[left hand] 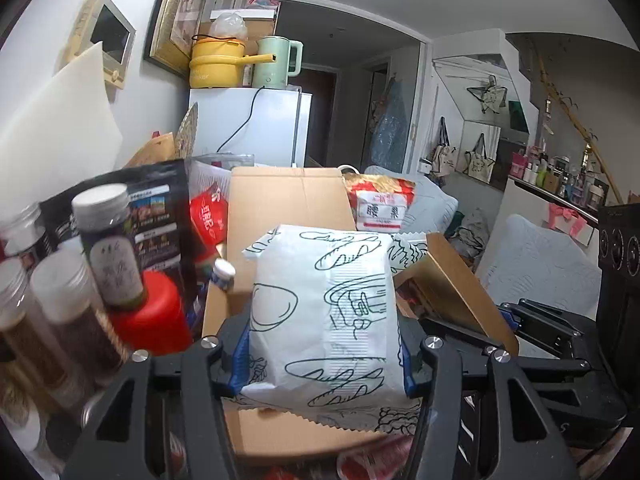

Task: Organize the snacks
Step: 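Carry the white packet and gold box up over the cardboard box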

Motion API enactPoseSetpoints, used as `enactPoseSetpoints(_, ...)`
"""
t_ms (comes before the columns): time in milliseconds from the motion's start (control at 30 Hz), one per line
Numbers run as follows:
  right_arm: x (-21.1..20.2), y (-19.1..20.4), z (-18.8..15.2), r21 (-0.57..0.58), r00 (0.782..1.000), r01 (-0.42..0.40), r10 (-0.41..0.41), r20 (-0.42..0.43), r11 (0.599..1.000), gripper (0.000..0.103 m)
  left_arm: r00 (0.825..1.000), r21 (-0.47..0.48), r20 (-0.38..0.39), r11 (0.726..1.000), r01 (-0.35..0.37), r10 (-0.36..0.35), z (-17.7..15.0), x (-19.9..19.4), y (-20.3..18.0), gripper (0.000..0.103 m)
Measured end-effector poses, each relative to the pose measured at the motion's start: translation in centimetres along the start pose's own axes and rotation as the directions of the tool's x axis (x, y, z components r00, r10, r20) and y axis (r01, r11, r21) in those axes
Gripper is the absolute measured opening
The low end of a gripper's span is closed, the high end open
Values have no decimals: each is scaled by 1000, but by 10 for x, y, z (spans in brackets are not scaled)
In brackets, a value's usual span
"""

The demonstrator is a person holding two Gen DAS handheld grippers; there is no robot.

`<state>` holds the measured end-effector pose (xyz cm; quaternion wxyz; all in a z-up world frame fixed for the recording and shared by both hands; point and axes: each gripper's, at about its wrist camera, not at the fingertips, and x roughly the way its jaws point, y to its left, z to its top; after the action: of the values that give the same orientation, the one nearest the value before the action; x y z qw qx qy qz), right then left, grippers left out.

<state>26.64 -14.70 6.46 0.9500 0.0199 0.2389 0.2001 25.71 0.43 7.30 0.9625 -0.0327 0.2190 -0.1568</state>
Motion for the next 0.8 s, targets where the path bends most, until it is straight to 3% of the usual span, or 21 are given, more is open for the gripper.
enactPoseSetpoints(133,21,-13,11,15,1000,12,-12,-1,1000,43,1000,-7,3,1000,-18,18,10,24,5,54)
enactPoseSetpoints(400,69,-40,17,38,998,38,-36,-59,999,43,996,1,-62,998,-58,58,12,77,13,55)
enactPoseSetpoints(533,87,-44,13,17,992,78,-76,-98,997,43,989,-7,-125,997,-81,79,4,102,17,55)
enactPoseSetpoints(800,117,-59,0,54,981,80,-69,-181,995,43,970,4,-209,992,-129,127,-9,134,24,54)
